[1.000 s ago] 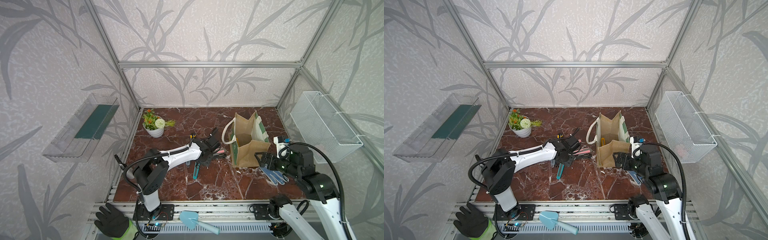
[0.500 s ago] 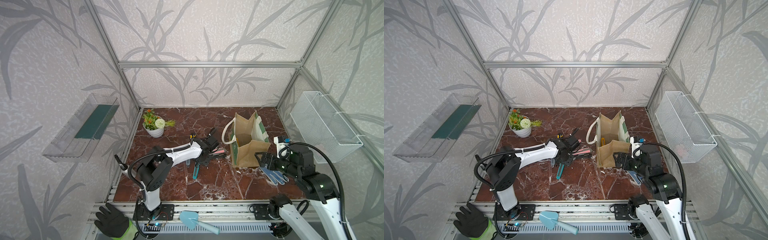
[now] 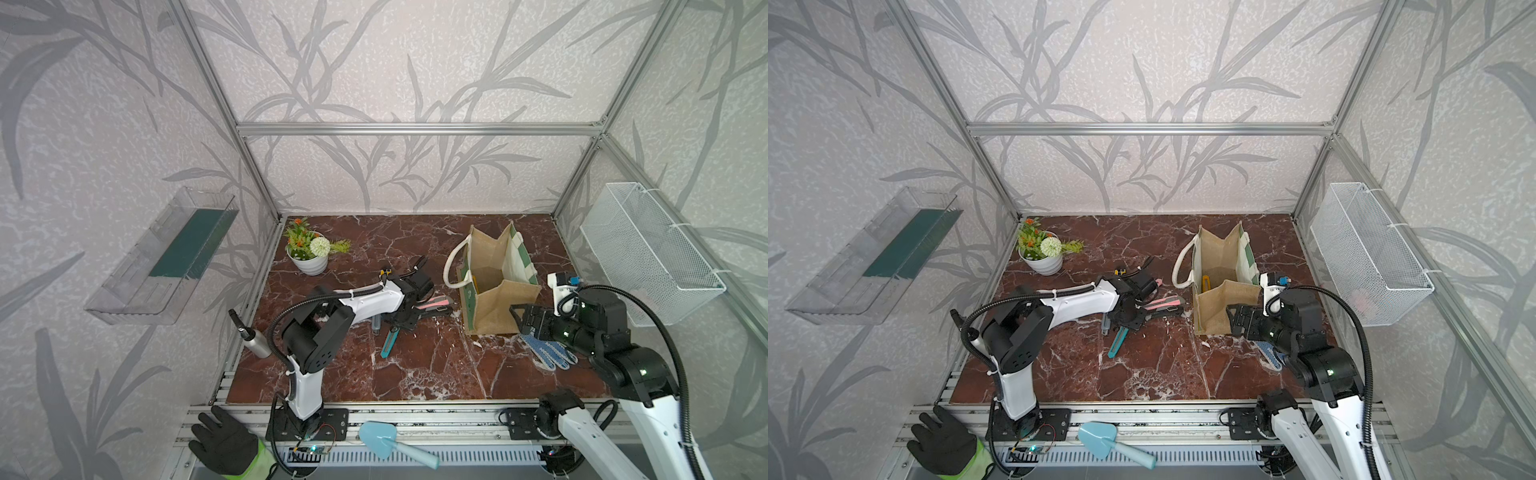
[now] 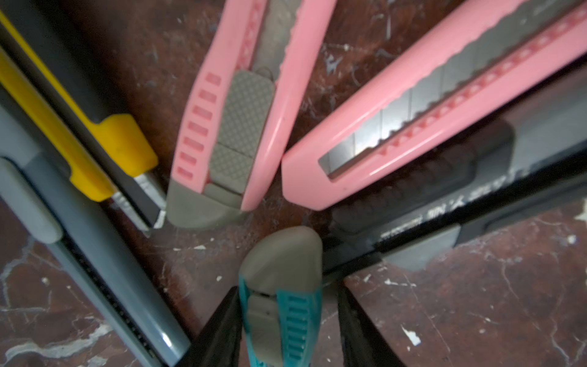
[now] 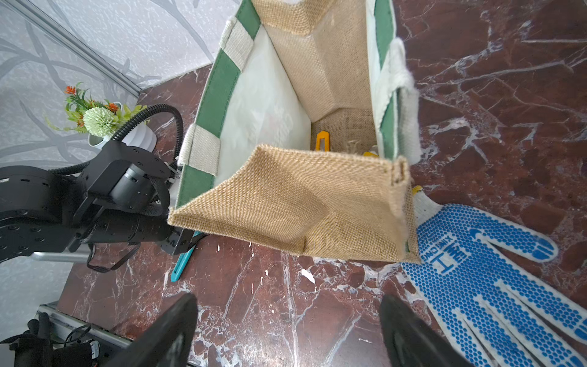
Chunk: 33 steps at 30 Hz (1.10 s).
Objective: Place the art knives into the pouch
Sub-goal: Pick up the utility knife at the center of the board.
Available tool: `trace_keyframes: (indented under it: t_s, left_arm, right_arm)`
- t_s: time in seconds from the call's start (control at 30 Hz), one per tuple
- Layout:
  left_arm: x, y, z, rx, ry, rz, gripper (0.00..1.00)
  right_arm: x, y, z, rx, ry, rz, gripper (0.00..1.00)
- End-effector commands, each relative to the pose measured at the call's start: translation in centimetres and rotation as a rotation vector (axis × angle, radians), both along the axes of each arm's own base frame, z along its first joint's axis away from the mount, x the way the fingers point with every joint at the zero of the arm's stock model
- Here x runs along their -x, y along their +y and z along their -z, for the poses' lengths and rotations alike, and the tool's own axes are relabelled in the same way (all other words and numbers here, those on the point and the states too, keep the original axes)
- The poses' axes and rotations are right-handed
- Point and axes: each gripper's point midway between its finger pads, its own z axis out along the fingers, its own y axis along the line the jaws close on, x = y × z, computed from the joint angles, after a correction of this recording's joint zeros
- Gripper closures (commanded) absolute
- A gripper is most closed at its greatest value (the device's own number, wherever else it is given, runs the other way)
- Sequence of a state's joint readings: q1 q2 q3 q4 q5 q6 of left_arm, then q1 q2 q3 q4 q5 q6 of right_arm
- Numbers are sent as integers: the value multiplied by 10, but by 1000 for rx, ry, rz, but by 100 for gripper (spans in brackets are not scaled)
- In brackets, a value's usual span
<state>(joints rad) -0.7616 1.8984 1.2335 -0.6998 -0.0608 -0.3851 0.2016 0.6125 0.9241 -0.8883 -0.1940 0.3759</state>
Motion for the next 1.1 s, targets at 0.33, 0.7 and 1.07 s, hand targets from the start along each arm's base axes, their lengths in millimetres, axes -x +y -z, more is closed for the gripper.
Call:
trace_keyframes:
  t_s: [0.33,0.7,1.07]
  left_arm:
    - [14,12,26,-41,76,-3,70]
    - [4,13,11,-30,37,-16,76]
    - [-7,12,-13,-17,-11,-30,83]
  right_arm:
    - [0,-4,4,19,-2,15,10]
    - [0,-5,3,15,-1,20,10]
    - [0,-4,2,8,-4,20,10]
